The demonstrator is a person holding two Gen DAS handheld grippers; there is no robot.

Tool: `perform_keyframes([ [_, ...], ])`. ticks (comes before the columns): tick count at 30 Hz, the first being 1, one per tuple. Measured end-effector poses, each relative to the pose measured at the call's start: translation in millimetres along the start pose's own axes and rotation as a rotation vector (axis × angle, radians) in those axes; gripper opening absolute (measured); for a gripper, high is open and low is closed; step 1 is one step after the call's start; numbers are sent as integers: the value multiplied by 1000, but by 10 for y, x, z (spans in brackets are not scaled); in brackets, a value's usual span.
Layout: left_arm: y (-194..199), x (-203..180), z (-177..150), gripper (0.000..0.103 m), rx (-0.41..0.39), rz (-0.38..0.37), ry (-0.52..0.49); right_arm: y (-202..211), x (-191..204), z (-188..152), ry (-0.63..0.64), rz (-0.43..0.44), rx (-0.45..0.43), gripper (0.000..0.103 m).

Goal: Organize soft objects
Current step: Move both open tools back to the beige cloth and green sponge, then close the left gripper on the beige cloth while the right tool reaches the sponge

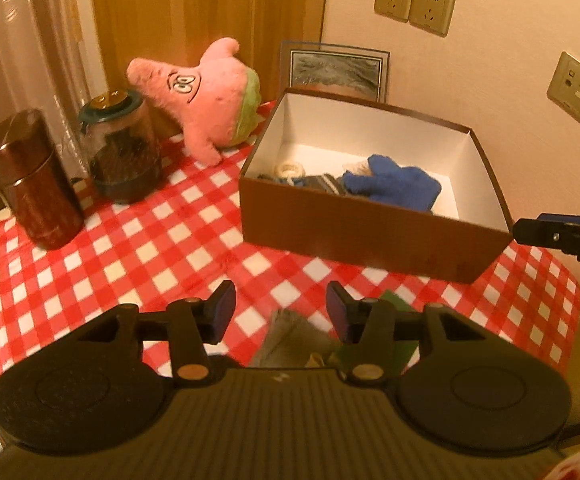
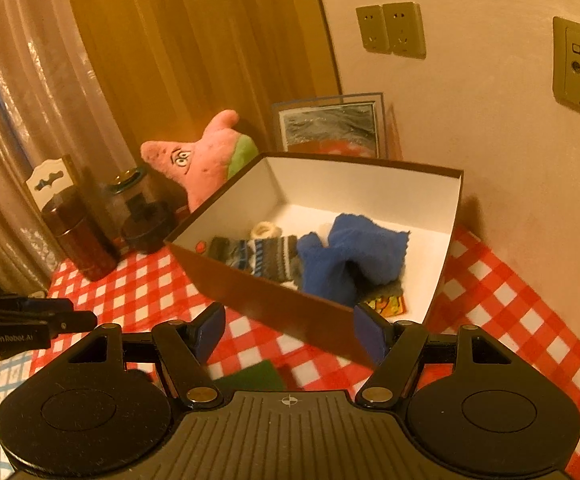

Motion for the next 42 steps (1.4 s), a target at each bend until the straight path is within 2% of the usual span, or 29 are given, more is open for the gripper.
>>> perform_keyframes([
  [10, 208, 60, -306, 48, 11, 7, 51, 108, 173, -250, 13, 18, 43, 70],
  [22, 296, 161, -688, 48, 50, 21, 113, 59, 460, -660, 53, 62, 137, 70],
  [33, 183, 169, -987, 48, 107, 25, 122, -130, 657, -968, 87, 77, 227, 70],
  [42, -17, 151, -1081, 48, 139, 6, 99, -279, 673, -1130, 88, 60, 278, 70],
])
Point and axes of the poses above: each gripper's, at about its wrist camera, not at the fingertips, and y roughly against the way its jaws point, x to its left, z to its top, the point moved 4 cm from there along -y, roughly the way its jaws point, and after that the axes turned 13 degrees about -z, right-handed, at the moved point
